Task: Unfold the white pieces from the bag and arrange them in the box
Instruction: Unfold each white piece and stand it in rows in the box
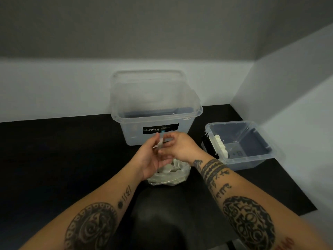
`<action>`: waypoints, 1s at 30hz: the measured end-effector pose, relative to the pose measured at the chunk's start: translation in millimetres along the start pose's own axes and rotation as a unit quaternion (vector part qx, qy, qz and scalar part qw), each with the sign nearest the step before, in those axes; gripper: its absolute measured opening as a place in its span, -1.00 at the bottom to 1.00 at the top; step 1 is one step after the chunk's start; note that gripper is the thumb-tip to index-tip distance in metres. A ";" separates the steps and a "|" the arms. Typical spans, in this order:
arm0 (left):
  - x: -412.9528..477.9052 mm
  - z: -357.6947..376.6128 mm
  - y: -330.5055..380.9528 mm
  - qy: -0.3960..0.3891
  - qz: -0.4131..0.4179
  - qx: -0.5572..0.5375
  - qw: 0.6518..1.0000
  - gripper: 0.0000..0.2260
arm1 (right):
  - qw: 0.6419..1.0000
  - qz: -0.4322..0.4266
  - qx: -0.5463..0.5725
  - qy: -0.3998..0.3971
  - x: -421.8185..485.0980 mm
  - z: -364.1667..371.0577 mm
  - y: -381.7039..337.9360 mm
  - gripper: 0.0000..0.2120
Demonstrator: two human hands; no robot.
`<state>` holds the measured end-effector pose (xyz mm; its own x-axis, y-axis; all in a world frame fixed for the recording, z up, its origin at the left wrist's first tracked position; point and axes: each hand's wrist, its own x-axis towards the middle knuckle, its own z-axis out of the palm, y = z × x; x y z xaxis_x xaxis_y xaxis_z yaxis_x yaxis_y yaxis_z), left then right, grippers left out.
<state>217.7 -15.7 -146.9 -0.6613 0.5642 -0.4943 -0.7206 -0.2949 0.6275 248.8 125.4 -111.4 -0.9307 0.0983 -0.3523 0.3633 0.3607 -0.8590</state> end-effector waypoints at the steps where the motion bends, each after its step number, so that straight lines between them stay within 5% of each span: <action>1: 1.0 -1.7 0.1 0.009 -0.001 -0.006 1.000 -0.67 | 1.000 -0.004 -0.009 0.020 1.7 -0.6 -0.7 -0.57; 4: 3.6 -11.1 2.3 0.060 0.009 -0.031 0.998 -0.68 | 0.993 -0.007 -0.036 0.113 5.3 -5.1 4.6 -0.86; 6: 3.8 -19.8 7.0 0.102 0.016 -0.058 0.993 -0.59 | 0.991 0.005 -0.086 0.101 4.6 -2.4 10.3 -0.92; 8: 2.3 -26.7 12.3 0.136 0.023 -0.068 0.988 -0.55 | 0.973 0.021 -0.228 0.032 6.7 6.3 19.7 -0.84; 11: -1.3 -31.4 15.8 0.143 0.013 -0.063 0.988 -0.85 | 0.910 0.069 -0.408 -0.022 16.8 27.9 34.3 -0.63; 12: -4.1 -31.2 16.2 0.144 0.008 -0.059 0.988 -0.92 | 0.905 0.095 -0.415 -0.020 22.3 33.8 39.2 -0.56; 16: -6.3 -38.3 12.7 0.149 0.017 -0.023 0.988 -0.60 | 0.897 0.142 -0.418 -0.008 39.5 53.2 52.3 -0.27; 30: -5.6 -35.3 5.4 0.161 0.055 0.081 0.982 -0.57 | 0.937 0.013 -0.349 0.025 17.0 33.4 38.1 -0.56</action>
<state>210.1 -47.8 -162.0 -0.7840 0.2553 -0.5659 -0.6153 -0.1985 0.7629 248.3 109.9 -162.5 -0.9294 0.1517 -0.3366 0.2851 0.8741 -0.3933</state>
